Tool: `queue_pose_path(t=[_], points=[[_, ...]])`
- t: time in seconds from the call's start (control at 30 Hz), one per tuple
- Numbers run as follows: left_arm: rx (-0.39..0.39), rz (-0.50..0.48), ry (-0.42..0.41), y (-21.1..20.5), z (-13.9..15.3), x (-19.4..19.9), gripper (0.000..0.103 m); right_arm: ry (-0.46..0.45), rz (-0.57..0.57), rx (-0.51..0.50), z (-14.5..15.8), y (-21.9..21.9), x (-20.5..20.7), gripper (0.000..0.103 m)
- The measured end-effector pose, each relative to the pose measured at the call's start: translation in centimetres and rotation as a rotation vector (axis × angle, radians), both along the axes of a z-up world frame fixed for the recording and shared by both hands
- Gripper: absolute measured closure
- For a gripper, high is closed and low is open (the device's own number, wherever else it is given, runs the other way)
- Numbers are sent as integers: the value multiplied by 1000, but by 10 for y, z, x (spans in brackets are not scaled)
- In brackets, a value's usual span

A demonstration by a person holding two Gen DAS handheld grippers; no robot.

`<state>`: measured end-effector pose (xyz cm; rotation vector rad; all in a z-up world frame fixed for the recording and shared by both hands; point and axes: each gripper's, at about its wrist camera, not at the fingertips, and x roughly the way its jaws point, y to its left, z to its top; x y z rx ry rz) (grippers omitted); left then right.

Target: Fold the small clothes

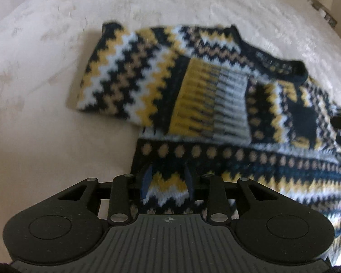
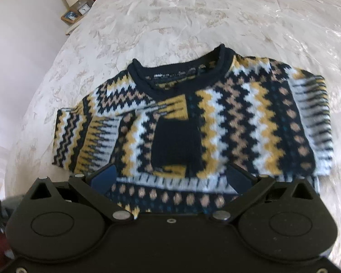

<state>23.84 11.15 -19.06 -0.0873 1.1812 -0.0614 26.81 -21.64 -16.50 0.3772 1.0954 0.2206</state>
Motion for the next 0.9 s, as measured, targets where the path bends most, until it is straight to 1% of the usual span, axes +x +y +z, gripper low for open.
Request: queue_pose_path(t=[0.03,0.13,0.27,0.33,0.47,0.6,0.67,0.7,0.73,0.77,0.8,0.83,0.87,0.9], points=[[-1,5,7,1,-4,-1,71,4,-3,6,-2,0,4,1],[2,7,-7,1,-10,-4,69,25,-9,40,-10,-3,16,1],[50,-42,-17,-8,-16,-5,67,53,3,65,-22,-2,30,1],[62,-52,-23,-10,-17,-5,67,61,9,67,-28,-2,35,1],[47,-38,-35,-7,-17,-7,66,73,27,82,-40,-1,42,1],[47,-42,-38,-7,-18,-7,66,87,34,51,-44,3,47,1],[47,-41,-37,-8,-18,-7,66,99,25,24,-43,7,49,3],[47,-41,-38,-7,-18,-6,66,104,18,-1,-43,9,49,7],[48,-41,-38,-7,-18,-6,66,110,14,-25,-42,12,50,14],[49,-39,-39,-8,-18,-6,66,116,14,-48,-41,13,50,17],[50,-37,-39,-8,-19,-5,66,116,22,-54,-40,14,51,27],[50,-35,-40,-8,-19,-6,66,117,30,-49,-40,13,51,41],[50,-35,-40,-8,-19,-6,66,123,31,-51,-40,13,52,46],[51,-34,-40,-7,-19,-7,66,126,28,-64,-38,12,52,56]])
